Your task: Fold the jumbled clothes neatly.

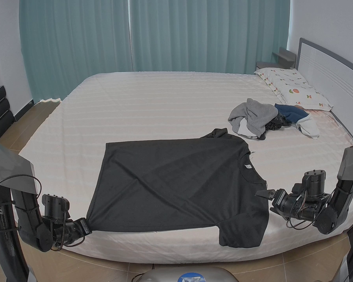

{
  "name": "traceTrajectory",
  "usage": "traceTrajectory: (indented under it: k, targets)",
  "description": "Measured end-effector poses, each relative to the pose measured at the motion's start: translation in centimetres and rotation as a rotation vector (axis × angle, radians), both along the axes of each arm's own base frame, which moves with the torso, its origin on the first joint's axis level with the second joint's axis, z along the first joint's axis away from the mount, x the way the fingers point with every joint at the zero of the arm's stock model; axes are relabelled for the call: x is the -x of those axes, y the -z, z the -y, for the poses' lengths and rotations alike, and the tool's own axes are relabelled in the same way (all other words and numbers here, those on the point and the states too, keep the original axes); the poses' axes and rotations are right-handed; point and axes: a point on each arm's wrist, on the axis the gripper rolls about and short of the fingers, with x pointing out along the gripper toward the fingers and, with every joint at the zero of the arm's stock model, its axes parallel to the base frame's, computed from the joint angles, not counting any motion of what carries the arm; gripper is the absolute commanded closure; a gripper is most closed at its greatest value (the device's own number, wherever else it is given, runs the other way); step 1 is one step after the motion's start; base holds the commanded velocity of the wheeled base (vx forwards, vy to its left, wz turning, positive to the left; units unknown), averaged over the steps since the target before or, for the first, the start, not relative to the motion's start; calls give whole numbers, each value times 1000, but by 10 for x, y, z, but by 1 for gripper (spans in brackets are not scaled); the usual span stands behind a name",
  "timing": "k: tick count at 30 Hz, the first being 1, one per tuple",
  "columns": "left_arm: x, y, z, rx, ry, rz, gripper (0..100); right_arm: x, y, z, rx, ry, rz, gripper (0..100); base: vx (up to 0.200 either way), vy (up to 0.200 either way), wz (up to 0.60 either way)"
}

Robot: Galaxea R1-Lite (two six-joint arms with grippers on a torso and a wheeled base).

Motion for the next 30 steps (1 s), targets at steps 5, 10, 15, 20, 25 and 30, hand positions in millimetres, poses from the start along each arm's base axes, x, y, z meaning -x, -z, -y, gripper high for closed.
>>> traceTrajectory:
  k: [5, 10, 15, 20, 25, 30]
  targets:
    - [6, 1, -1, -29, 31, -18, 100, 0, 0, 0, 1, -2, -3, 0, 0, 0, 0]
    - [7, 1, -3, -50, 18, -22, 100, 0, 2, 0, 4, -1, -8, 0, 0, 0, 0]
    - [8, 1, -6, -67, 22, -27, 100, 1, 4, 0, 13, -4, -16, 0, 0, 0, 0]
    - [7, 2, -6, -63, 15, -24, 100, 4, 7, 0, 60, -33, -15, 0, 0, 0, 0]
    - [4, 0, -8, -55, 5, -10, 100, 10, 10, 2, 117, -71, -15, 0, 0, 0, 0]
    - [-2, -4, -10, -24, -42, 39, 100, 11, 18, 3, 143, -80, -38, 0, 0, 0, 0]
